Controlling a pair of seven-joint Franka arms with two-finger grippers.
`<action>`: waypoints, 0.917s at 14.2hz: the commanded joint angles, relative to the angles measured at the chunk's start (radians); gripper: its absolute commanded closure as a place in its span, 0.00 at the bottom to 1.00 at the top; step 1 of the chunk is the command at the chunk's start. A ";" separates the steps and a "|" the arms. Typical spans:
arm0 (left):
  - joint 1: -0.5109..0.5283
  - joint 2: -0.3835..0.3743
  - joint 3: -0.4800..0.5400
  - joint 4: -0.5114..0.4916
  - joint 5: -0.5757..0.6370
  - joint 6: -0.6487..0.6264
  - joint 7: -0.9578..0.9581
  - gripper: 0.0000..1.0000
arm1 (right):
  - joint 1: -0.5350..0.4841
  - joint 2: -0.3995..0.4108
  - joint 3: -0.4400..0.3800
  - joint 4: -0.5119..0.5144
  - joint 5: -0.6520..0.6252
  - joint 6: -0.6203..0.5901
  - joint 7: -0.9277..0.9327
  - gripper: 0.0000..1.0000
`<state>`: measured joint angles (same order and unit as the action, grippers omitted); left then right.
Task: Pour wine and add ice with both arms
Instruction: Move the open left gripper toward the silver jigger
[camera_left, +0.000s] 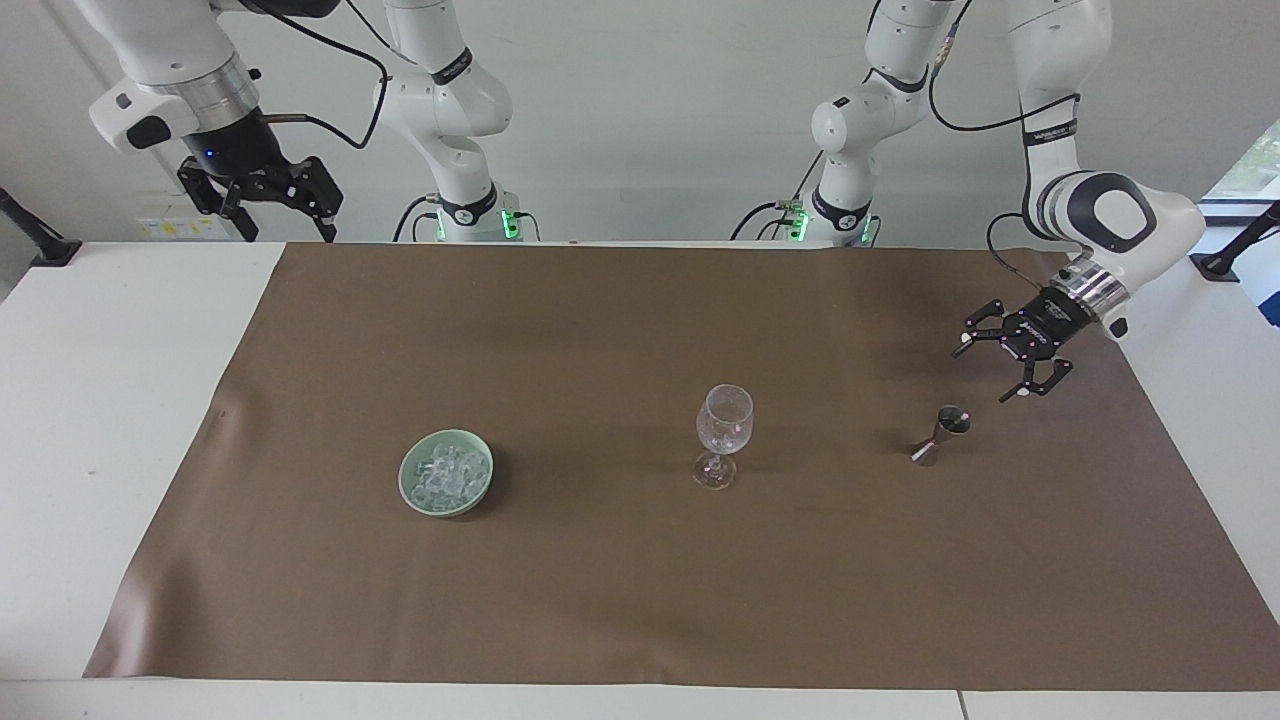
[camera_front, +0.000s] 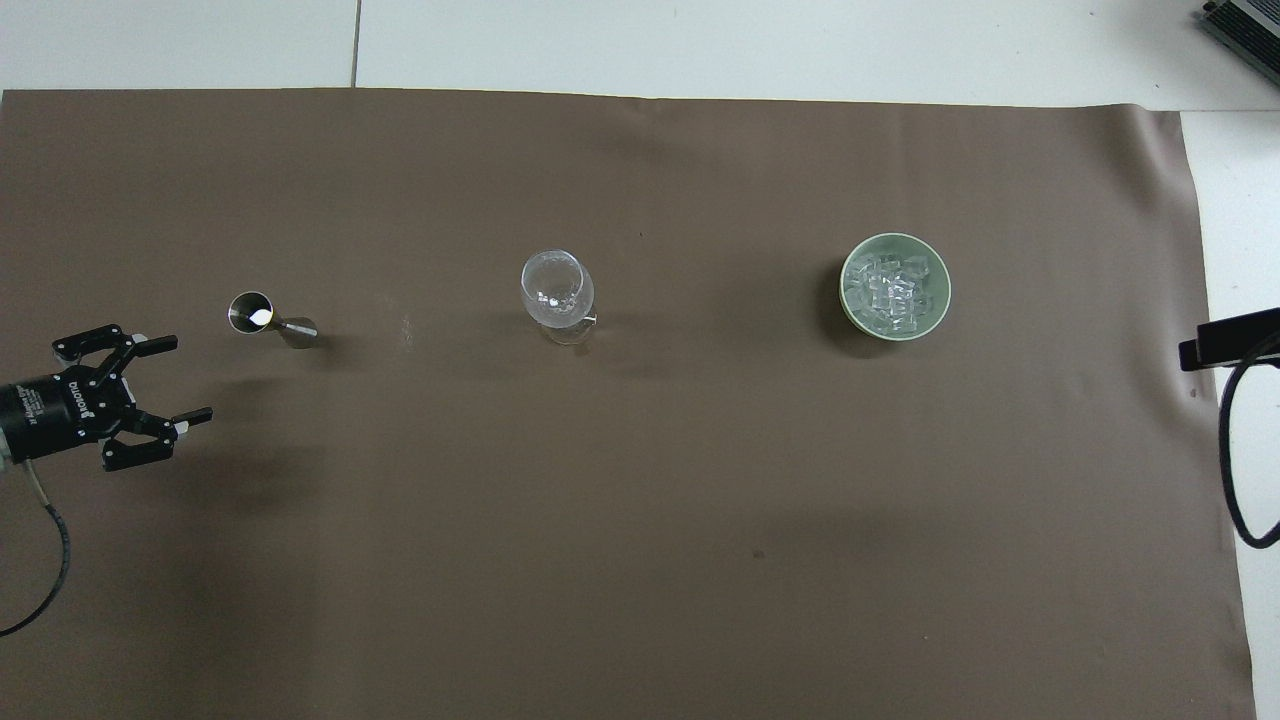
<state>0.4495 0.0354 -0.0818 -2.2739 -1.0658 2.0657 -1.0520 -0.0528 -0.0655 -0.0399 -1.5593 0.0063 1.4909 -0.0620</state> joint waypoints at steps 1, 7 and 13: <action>-0.012 -0.025 0.005 -0.026 -0.051 -0.001 0.029 0.00 | -0.002 -0.002 -0.001 -0.002 0.015 -0.006 -0.030 0.00; -0.028 -0.022 0.004 -0.021 -0.083 -0.007 0.029 0.00 | -0.002 -0.002 -0.001 -0.002 0.015 -0.006 -0.030 0.00; -0.012 -0.012 0.004 -0.022 -0.072 -0.027 0.027 0.00 | -0.002 -0.002 -0.001 -0.002 0.015 -0.006 -0.030 0.00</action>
<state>0.4323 0.0357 -0.0839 -2.2758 -1.1255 2.0597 -1.0381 -0.0528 -0.0655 -0.0399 -1.5593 0.0063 1.4909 -0.0620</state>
